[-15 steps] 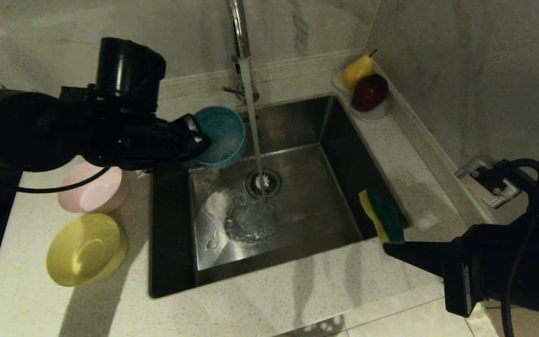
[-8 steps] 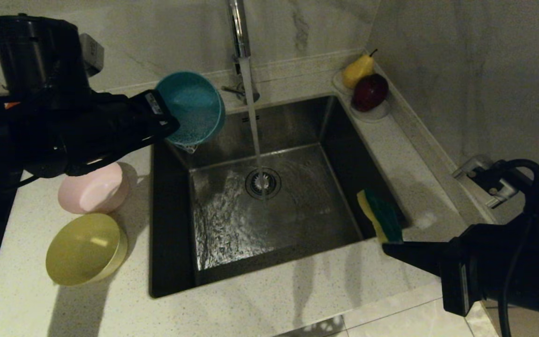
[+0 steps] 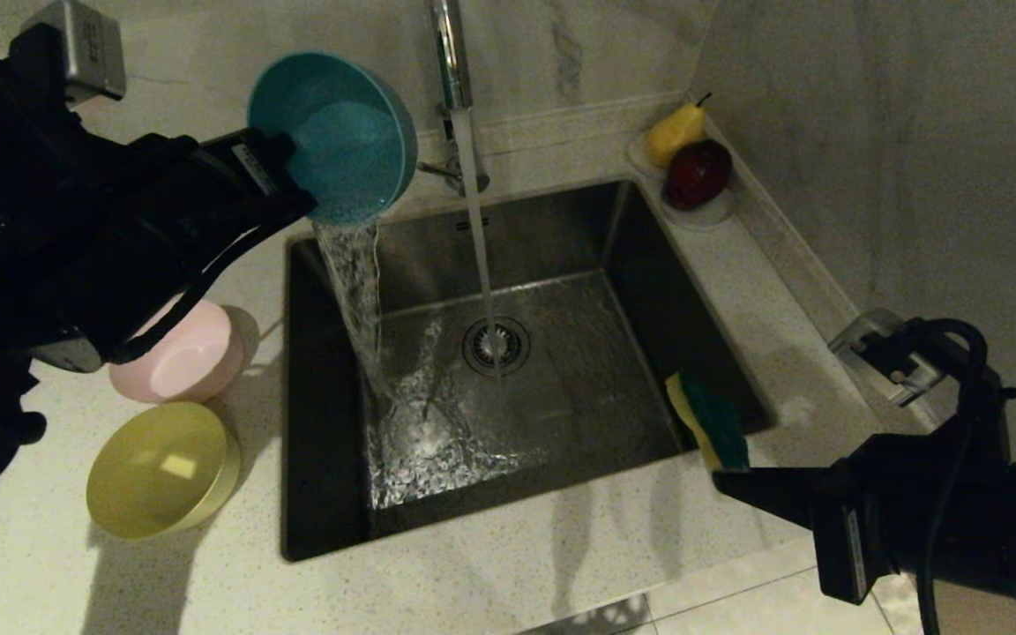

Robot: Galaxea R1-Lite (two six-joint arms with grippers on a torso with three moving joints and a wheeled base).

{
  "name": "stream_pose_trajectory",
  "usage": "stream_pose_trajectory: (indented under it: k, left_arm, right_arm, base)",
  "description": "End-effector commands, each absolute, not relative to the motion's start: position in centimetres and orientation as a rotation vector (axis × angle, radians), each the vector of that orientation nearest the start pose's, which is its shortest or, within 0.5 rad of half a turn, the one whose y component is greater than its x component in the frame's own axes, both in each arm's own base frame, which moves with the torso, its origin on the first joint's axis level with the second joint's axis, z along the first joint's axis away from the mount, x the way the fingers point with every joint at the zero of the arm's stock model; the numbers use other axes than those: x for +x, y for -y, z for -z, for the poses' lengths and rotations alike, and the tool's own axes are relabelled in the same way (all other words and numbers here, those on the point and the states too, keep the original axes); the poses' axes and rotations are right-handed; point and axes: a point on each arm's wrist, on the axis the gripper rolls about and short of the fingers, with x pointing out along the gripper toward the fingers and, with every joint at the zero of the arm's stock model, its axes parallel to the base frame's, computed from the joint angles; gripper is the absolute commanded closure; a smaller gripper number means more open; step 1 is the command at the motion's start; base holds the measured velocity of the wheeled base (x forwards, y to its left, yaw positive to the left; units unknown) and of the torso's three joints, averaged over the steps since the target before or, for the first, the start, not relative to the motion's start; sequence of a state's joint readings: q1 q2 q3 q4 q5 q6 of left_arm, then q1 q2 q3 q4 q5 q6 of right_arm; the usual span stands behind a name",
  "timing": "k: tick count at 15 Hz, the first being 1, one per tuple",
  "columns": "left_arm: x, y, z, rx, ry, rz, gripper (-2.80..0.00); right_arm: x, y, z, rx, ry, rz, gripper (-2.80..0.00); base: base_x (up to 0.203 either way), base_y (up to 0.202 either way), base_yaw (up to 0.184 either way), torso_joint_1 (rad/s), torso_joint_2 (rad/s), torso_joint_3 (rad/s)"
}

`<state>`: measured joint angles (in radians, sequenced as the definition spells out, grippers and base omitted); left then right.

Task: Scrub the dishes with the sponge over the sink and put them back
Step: Wash the bowl

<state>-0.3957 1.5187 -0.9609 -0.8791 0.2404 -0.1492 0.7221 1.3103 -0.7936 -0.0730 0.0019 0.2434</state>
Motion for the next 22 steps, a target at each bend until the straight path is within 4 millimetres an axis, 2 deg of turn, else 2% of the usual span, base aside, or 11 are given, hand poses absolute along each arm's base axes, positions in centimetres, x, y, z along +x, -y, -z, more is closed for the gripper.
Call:
stream_pose_trajectory:
  k: [1,4,9,13,16,18,20,21,22]
  left_arm:
    - [24.0,9.5,-30.2,-0.264,0.346,0.186,0.0]
    - [22.8,9.1,-30.3,-0.252,0.447,0.252,0.0]
    - [20.7,8.2,-30.2,-0.253,0.519,0.255,0.0]
    - [19.8,7.9,-29.4,-0.25,0.566,0.286,0.0]
    - [19.0,7.6,-30.0,-0.268,0.584,0.303,0.0]
    - [19.0,7.6,-29.2,-0.256,0.487,0.322,0.0]
    - [19.1,7.7,-27.6,-0.201,0.257,0.315,0.0]
    - [18.6,7.5,-26.8,-0.17,0.131,0.309,0.0]
    - [17.4,7.0,-26.9,-0.156,0.079,0.307,0.0]
  right_arm:
    - [15.9,-14.0,-21.8,0.059,-0.539,-0.648,0.0]
    - [16.1,-14.2,-21.5,0.056,-0.553,-0.645,0.0]
    - [16.5,-14.5,-20.5,0.078,-0.605,-0.634,0.0]
    - [16.6,-14.6,-20.6,0.077,-0.602,-0.637,0.0]
    - [16.4,-14.5,-20.7,0.081,-0.599,-0.638,0.0]
    - [16.2,-14.3,-21.4,0.091,-0.573,-0.647,0.0]
    - [15.2,-13.6,-22.7,0.114,-0.527,-0.686,0.0]
    - [14.9,-13.4,-23.1,0.125,-0.522,-0.712,0.0]
    - [14.3,-13.0,-23.4,0.136,-0.543,-0.752,0.0]
  base:
    - [0.0,0.0,0.0,0.0,0.0,0.0]
    - [0.0,0.0,0.0,0.0,0.0,0.0]
    - [0.0,0.0,0.0,0.0,0.0,0.0]
    - [0.0,0.0,0.0,0.0,0.0,0.0]
    - [0.0,0.0,0.0,0.0,0.0,0.0]
    - [0.0,0.0,0.0,0.0,0.0,0.0]
    - [0.0,0.0,0.0,0.0,0.0,0.0]
    - [0.0,0.0,0.0,0.0,0.0,0.0]
    - [0.0,0.0,0.0,0.0,0.0,0.0]
